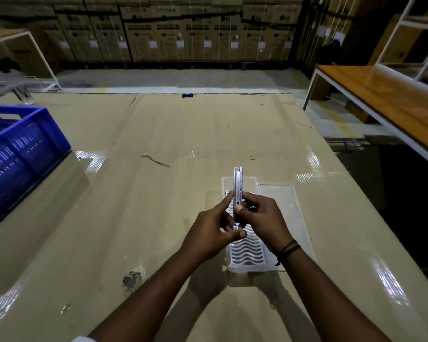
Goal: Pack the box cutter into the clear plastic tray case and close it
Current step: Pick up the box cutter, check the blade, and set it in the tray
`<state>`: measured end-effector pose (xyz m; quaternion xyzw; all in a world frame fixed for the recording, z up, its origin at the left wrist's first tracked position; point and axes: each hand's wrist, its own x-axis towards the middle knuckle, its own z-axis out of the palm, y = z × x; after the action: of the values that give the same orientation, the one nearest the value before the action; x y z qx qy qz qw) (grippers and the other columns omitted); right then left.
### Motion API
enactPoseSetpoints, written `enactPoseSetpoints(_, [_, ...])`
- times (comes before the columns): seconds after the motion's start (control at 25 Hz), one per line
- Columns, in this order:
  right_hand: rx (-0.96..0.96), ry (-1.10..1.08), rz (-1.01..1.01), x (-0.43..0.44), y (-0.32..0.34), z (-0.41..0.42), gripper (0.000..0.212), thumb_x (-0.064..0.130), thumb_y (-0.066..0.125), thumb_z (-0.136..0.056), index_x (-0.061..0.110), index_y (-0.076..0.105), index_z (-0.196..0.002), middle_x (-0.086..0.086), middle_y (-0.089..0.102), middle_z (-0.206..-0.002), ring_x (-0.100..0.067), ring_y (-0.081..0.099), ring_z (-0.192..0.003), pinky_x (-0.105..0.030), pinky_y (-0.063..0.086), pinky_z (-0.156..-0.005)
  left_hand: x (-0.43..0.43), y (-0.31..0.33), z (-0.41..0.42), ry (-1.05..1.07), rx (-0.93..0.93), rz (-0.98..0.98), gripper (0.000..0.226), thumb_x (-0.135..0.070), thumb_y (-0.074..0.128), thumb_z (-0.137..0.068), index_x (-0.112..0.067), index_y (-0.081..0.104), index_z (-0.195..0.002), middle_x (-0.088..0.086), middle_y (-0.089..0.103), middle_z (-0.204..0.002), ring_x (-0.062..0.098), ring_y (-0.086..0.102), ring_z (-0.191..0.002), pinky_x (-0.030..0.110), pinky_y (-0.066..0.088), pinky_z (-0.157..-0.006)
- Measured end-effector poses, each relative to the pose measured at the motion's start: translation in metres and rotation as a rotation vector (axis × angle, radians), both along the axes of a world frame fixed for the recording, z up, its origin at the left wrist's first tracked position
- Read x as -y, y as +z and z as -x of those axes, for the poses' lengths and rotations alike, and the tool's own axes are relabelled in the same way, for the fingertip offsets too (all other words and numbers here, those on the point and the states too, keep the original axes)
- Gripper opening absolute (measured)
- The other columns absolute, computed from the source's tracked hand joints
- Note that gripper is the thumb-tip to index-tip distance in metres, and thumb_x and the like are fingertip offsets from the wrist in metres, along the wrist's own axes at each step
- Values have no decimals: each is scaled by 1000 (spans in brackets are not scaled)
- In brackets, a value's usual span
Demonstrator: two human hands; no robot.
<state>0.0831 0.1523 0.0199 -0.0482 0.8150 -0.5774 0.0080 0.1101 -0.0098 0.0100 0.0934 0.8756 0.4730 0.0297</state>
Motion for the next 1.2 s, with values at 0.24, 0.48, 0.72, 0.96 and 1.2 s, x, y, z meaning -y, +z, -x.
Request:
enactPoseSetpoints(0.24, [42,-52,-469,3,-15,2,29,9,64,-86,18,72,-112,-4,74,-80,-20,69,-76,-37,59,-77,2,-17,7,16,70,165,88,-32,85,-79,-33,40,-155,-4,51,-138,9,58,-104,21,49,-84])
enactPoseSetpoints(0.48, [93,-66,-599,18,-33,6,38,4,58,-83,16,66,-118,-11,75,-105,-29,71,-97,-35,59,-82,4,-16,8,29,124,192,88,-30,87,-75,-30,44,-152,1,53,-139,13,68,-94,28,53,-86])
enactPoseSetpoints(0.72, [178,-35,-642,25,-41,7,50,10,73,-76,17,63,-124,-9,73,-112,-29,70,-103,-38,59,-89,5,-10,5,9,100,156,74,-23,88,-73,-32,58,-140,-3,71,-115,15,74,-81,34,59,-84])
enactPoseSetpoints(0.96, [170,-37,-682,24,-41,11,42,12,69,-82,13,66,-124,-13,71,-114,-30,69,-104,-36,57,-89,6,-14,6,30,140,150,90,-29,89,-72,-31,47,-151,-2,76,-112,16,74,-91,39,60,-87])
enactPoseSetpoints(1.2, [189,-11,-853,25,-40,10,49,16,79,-76,11,64,-122,-14,60,-124,-30,65,-109,-37,55,-93,8,-20,7,36,182,161,96,-32,89,-72,-34,40,-154,-2,77,-111,15,75,-78,37,61,-84])
